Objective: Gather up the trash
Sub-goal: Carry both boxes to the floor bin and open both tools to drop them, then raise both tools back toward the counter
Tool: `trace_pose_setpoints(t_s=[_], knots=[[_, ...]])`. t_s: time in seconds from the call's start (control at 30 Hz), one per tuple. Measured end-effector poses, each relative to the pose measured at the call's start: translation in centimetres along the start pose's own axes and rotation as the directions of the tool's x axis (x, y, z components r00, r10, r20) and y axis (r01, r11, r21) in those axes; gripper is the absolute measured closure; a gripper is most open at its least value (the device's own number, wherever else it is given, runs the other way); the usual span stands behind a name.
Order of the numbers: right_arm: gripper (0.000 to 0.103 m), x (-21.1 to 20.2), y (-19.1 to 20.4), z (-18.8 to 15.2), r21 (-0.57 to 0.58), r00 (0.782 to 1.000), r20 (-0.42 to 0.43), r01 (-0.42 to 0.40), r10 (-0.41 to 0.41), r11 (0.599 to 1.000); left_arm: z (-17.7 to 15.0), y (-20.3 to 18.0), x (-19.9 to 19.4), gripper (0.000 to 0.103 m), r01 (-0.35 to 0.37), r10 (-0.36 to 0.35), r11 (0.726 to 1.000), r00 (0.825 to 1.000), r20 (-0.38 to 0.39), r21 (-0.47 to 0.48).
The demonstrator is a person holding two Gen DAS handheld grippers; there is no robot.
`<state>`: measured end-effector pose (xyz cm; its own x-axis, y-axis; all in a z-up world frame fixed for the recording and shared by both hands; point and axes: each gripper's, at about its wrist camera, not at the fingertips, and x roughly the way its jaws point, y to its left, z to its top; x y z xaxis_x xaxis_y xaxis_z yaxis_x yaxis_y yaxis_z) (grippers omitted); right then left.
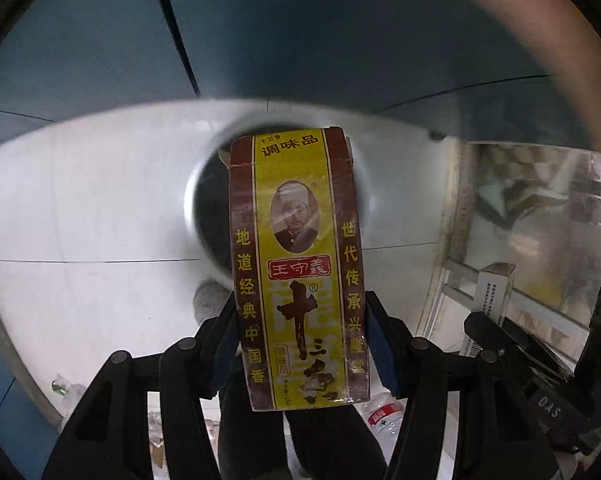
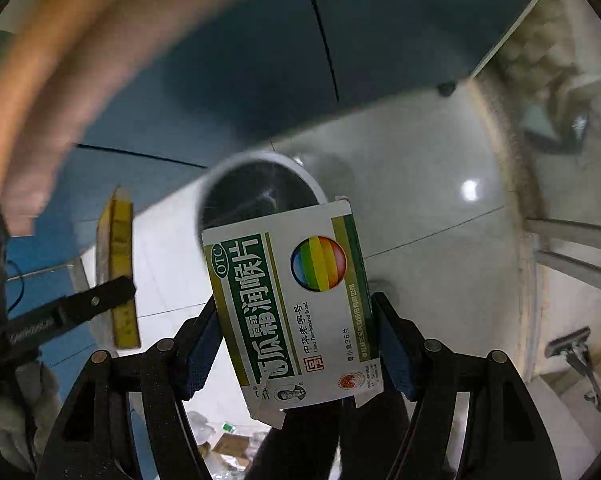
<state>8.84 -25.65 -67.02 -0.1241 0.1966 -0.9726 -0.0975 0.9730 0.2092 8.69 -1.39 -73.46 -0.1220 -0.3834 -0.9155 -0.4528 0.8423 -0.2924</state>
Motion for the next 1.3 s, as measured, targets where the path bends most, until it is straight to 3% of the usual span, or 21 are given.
trace_pose_setpoints(t_s=[0.1, 0.13, 0.17, 0.2, 0.23, 0.33, 0.4, 0.47, 0.63, 0.77, 0.97, 1.3], knots=[[0.030, 6.9, -0.9, 1.5, -0.020, 1.000, -0.016, -0.017, 0.017, 1.000, 2.0, 1.7, 5.2, 0.047, -0.005, 0.005, 1.000, 1.000, -0.021, -0.011], [0.030, 9.3, -1.1, 2.0, -0.027, 0.999, -0.025, -0.024, 0.023, 0.999, 2.4, 2.2, 6.3, 0.042, -0.001, 0.001, 1.000, 1.000, -0.018, -0.015], [0.030, 11.4, -1.1, 2.4, -0.035, 0.999, -0.039, -0.037, 0.035, 0.999, 2.7, 2.7, 7.1, 0.035, 0.002, -0.002, 1.000, 1.000, -0.004, -0.025], [0.030, 12.8, -1.0, 2.7, -0.039, 0.998, -0.051, -0.047, 0.045, 0.998, 2.7, 3.2, 7.3, 0.015, 0.000, 0.000, 1.000, 1.000, 0.012, -0.029], [0.030, 14.3, -1.0, 3.0, -0.042, 0.996, -0.066, -0.058, 0.055, 0.997, 2.7, 3.6, 7.8, 0.001, 0.000, 0.001, 0.999, 1.000, 0.026, -0.039], [0.028, 17.8, -1.0, 3.5, -0.044, 0.994, -0.092, -0.071, 0.067, 0.996, 1.8, 4.3, 7.7, 0.001, -0.043, 0.046, 0.997, 0.998, 0.050, -0.069], [0.005, 18.7, -0.7, 3.6, -0.047, 0.994, -0.089, -0.063, 0.058, 0.997, 0.8, 4.5, 6.9, 0.001, -0.091, 0.097, 0.993, 0.992, 0.079, -0.079], [0.000, 18.6, -0.3, 3.5, -0.058, 0.997, -0.065, -0.054, 0.050, 0.997, -0.3, 4.5, 5.4, 0.001, -0.152, 0.163, 0.984, 0.980, 0.117, -0.095], [0.000, 15.7, 0.8, 3.2, -0.110, 0.999, 0.002, 0.054, -0.054, 0.992, -3.0, 4.3, 1.0, 0.001, -0.291, 0.312, 0.948, 0.932, 0.187, -0.129], [0.000, 12.1, 2.0, 2.5, -0.161, 0.988, 0.038, 0.154, -0.150, 0.975, -5.3, 3.8, -2.4, 0.001, -0.315, 0.337, 0.939, 0.919, 0.203, -0.136], [0.000, 6.2, 2.9, 1.1, -0.204, 0.984, 0.052, 0.179, -0.172, 0.963, -8.5, 1.6, -7.1, 0.001, -0.326, 0.346, 0.937, 0.912, 0.218, -0.123], [0.000, -8.3, 6.1, -3.6, -0.237, 0.982, 0.102, 0.176, -0.156, 0.955, -14.9, -2.4, -17.5, 0.001, -0.300, 0.319, 0.948, 0.910, 0.266, -0.109]])
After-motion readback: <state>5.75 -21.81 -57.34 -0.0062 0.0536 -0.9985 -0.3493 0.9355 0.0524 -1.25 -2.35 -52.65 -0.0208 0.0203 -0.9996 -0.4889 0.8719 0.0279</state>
